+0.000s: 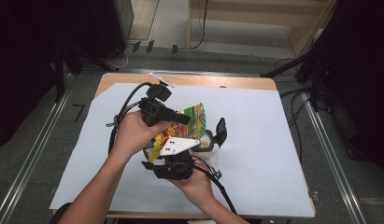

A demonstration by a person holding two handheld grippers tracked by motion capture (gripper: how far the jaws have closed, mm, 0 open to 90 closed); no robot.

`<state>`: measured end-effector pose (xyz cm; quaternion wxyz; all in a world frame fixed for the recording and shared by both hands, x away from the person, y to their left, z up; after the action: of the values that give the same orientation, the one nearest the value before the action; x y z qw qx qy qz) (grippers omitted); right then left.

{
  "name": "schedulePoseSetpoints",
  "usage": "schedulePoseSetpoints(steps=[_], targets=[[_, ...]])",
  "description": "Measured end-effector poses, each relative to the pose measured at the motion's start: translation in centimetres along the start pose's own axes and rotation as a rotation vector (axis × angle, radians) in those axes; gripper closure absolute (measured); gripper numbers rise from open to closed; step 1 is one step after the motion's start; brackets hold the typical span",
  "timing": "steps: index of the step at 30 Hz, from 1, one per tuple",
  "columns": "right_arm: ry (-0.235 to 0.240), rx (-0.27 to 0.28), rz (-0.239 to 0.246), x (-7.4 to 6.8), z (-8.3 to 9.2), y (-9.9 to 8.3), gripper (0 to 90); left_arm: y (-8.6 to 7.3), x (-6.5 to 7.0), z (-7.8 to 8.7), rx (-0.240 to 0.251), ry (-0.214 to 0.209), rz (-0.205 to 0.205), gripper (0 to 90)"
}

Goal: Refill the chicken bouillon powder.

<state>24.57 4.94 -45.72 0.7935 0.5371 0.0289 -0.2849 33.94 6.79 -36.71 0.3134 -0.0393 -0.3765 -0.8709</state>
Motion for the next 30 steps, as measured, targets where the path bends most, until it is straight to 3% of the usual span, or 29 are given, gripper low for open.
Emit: schedulePoseSetpoints(steps=[30], targets=[[0.005,-0.008,-0.01,-0.07,0.0,-0.02,65.0,0.01,0.04,-0.18,-0.004,0.003,-0.002,77.3]])
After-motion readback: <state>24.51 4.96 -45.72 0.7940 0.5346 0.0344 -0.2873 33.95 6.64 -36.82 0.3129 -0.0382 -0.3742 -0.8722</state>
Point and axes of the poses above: each handheld gripper's, and its own axes: z roughly backward along the jaws, y roughly out of its top, x roughly to its right, the point moved 6 cm from there along -z, roughly forward along the jaws, and after that the axes turned 12 degrees about -z, right-handed, at the moved point
